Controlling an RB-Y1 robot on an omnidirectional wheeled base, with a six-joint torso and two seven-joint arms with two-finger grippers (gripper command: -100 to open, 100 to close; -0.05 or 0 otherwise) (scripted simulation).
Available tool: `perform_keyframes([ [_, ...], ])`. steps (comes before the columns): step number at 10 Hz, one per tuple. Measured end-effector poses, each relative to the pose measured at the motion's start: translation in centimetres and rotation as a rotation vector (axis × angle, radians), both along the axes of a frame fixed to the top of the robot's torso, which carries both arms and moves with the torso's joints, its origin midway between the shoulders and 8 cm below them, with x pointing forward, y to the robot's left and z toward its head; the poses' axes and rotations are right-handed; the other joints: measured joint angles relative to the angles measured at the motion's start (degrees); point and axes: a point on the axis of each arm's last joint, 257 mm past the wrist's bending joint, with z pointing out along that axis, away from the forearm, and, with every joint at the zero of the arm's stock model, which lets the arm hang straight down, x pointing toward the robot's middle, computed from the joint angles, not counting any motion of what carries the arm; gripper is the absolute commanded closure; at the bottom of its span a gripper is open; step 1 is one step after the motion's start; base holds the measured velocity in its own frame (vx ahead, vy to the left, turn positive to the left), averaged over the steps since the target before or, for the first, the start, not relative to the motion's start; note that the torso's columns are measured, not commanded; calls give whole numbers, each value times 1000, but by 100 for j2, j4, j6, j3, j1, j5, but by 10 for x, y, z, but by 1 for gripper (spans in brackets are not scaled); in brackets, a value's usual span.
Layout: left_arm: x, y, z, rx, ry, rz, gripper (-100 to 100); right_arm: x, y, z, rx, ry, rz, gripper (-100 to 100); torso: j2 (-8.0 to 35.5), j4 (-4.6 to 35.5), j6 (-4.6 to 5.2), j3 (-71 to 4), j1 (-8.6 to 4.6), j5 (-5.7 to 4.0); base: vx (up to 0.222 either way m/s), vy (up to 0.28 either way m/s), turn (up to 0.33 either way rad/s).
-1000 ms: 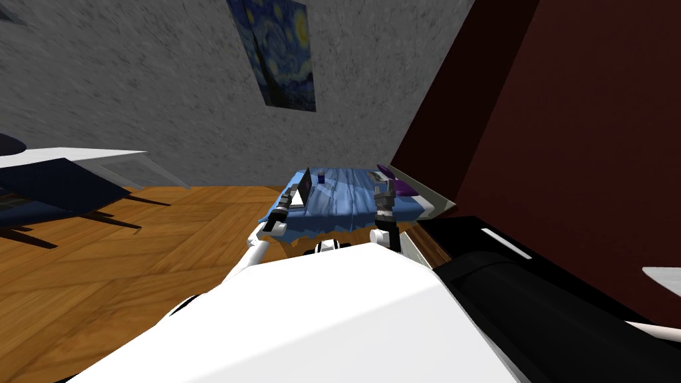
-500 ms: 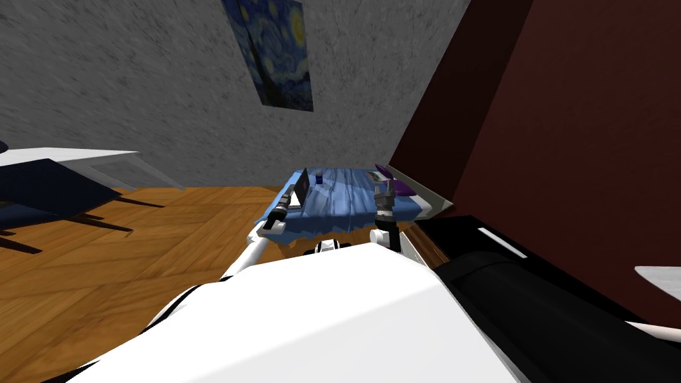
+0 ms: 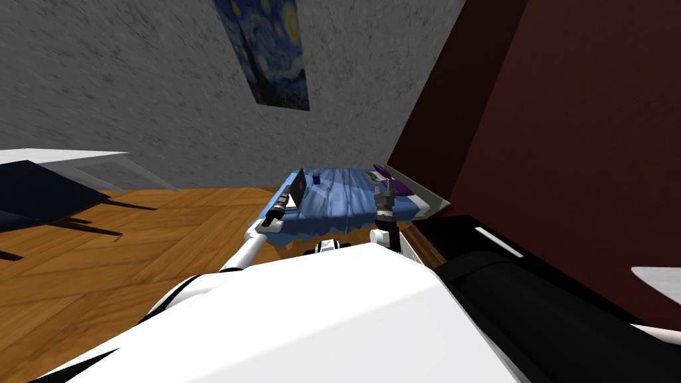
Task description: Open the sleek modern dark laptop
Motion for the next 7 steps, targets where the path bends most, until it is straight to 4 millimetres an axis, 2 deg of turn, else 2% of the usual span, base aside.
perform_keyframes([
  [7,16,31,-15,80,59,42,-100,0,0,0,0,0,0,0,-1,0,1,0,-5,-1,16,-41,-20],
])
